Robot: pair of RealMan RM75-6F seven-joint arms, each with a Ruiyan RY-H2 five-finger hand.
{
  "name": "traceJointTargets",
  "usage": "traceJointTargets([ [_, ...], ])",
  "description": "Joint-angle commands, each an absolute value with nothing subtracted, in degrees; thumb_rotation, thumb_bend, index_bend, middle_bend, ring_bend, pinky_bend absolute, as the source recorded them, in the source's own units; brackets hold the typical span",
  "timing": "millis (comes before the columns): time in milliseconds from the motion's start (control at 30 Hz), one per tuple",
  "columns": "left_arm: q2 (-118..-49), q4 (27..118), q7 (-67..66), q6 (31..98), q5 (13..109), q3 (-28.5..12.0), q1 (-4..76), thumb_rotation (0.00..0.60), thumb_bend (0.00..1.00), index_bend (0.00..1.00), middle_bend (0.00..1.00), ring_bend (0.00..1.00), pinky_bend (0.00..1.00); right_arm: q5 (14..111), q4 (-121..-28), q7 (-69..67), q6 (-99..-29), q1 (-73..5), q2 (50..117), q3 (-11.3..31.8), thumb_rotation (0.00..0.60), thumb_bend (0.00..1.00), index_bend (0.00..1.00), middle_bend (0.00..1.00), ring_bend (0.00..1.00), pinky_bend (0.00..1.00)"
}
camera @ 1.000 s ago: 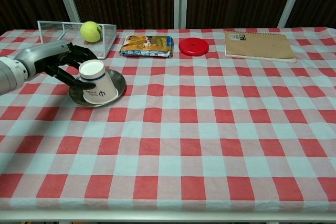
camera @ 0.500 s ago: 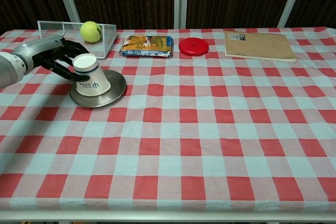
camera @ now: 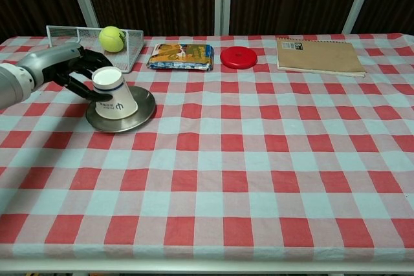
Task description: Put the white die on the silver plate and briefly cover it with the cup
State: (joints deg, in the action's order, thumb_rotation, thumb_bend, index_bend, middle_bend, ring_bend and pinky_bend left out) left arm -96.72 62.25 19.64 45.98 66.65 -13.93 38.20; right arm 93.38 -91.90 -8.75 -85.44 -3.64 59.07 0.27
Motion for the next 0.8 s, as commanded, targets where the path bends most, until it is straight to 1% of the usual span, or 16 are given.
traceJointTargets([
  [33, -97.20, 62.20, 19.19, 45.78, 66.27, -14.25, 38.39, 0.600, 0.30, 0.50, 0.37, 0.22, 0.20, 94.05, -92.38, -8.42, -85.20, -4.27, 58.73, 0.07, 0.600, 0.23, 0.02, 0.04, 0.00, 0.00],
  [267, -95.00, 68.74, 18.98, 47.86, 70.04, -11.22, 36.55, 0.600, 0.30, 0.50, 0.36, 0.22, 0.19, 93.32, -92.30, -8.46, -84.70, -4.41, 58.83, 0.04, 0.600, 0.23, 0.02, 0.04, 0.00, 0.00],
  [333, -94.69, 69.68, 18.69, 48.04, 70.35, -10.93, 36.44, 0.600, 0.30, 0.50, 0.36, 0.22, 0.19, 92.89, -92.24, -8.55, -84.77, -4.21, 58.79, 0.02, 0.600, 0.23, 0.02, 0.04, 0.00, 0.00],
  [433, -95.15, 68.93, 18.54, 47.96, 69.24, -11.93, 36.80, 0.600, 0.30, 0.50, 0.36, 0.22, 0.19, 92.44, -92.17, -8.86, -85.06, -3.90, 58.79, 0.02, 0.600, 0.23, 0.02, 0.04, 0.00, 0.00],
  [667, -98.38, 61.36, 17.37, 46.18, 63.47, -15.71, 38.65, 0.600, 0.30, 0.50, 0.36, 0.22, 0.19, 92.47, -92.13, -9.07, -85.46, -3.58, 58.72, -0.17, 0.600, 0.23, 0.02, 0.04, 0.00, 0.00],
  [733, -98.17, 62.02, 17.79, 46.27, 63.35, -15.69, 38.23, 0.600, 0.30, 0.50, 0.36, 0.22, 0.19, 92.75, -91.98, -9.19, -85.52, -3.58, 58.76, -0.30, 0.600, 0.23, 0.02, 0.04, 0.00, 0.00],
  [800, -97.28, 64.05, 18.16, 46.60, 64.60, -14.79, 37.60, 0.600, 0.30, 0.50, 0.36, 0.22, 0.19, 92.92, -91.80, -9.31, -85.41, -3.66, 58.87, -0.39, 0.600, 0.23, 0.02, 0.04, 0.00, 0.00],
])
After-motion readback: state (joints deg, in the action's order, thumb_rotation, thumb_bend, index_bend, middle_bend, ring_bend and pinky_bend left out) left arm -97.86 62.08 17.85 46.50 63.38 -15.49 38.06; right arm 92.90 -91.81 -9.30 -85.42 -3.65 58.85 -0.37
